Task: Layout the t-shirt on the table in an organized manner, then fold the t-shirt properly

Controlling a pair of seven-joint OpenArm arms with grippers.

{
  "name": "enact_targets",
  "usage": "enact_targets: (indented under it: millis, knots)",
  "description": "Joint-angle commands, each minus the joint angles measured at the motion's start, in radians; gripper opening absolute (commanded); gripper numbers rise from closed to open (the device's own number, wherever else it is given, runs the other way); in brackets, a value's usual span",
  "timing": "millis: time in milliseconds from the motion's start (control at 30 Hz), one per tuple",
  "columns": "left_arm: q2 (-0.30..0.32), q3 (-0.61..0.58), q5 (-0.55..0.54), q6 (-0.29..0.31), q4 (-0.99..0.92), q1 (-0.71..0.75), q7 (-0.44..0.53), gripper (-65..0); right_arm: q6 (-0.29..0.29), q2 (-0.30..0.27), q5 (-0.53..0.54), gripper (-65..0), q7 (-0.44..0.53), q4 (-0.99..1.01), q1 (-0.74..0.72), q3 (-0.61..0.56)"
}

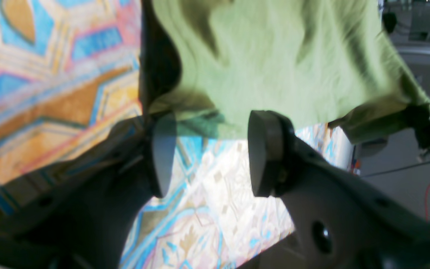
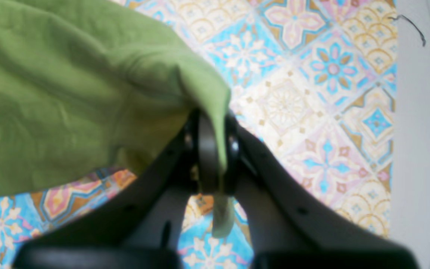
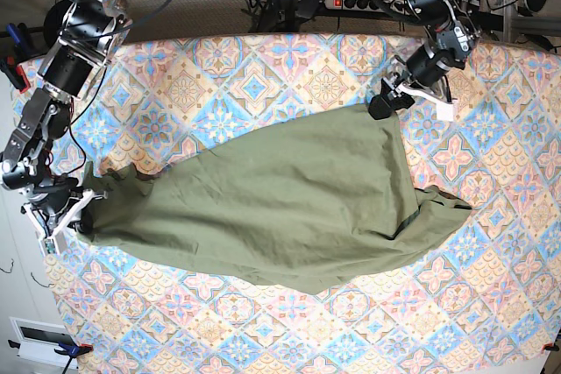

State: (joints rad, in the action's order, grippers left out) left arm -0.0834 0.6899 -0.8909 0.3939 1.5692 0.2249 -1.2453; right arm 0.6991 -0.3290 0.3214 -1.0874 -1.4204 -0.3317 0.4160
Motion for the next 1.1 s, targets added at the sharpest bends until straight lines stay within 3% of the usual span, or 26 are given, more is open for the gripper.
enact_targets:
  millis: [0, 467, 600, 667, 833, 933, 1067]
  knots:
    - [0.003, 0.001, -0.015, 0.004, 0.012, -0.017, 0.006, -35.0, -0.001, -0.019, 0.018, -64.3, 0.020, -0.021, -0.025, 0.002]
    - [0.001, -0.032, -0.015, 0.009, 0.013, -0.080, -0.032, -35.7, -0.001, -0.017, 0.018, -64.3, 0.022, -0.021, 0.023, 0.004]
    - [0.010, -0.032, -0.086, 0.010, 0.046, -0.040, -0.069, -44.6, -0.001, -0.017, 0.018, -64.3, 0.022, -0.021, 0.024, 0.007]
    - [0.041, -0.034, -0.118, 0.010, 0.124, 0.008, -0.107, -49.0, -0.001, -0.017, 0.018, -64.3, 0.022, -0.021, 0.024, 0.008]
    - [0.156, -0.101, -0.142, 0.010, 0.273, 0.126, -0.101, -47.9, -0.001, -0.017, 0.018, -64.3, 0.025, -0.021, 0.024, 0.008]
    - [0.225, -0.100, -0.138, 0.010, 0.262, 0.136, -0.067, -47.9, -0.001, -0.017, 0.018, -64.3, 0.025, -0.021, 0.024, 0.005]
    - [0.264, -0.101, -0.133, 0.004, 0.167, 0.113, -0.018, -47.9, -0.001, -0.017, 0.018, -64.3, 0.026, -0.021, 0.024, 0.002]
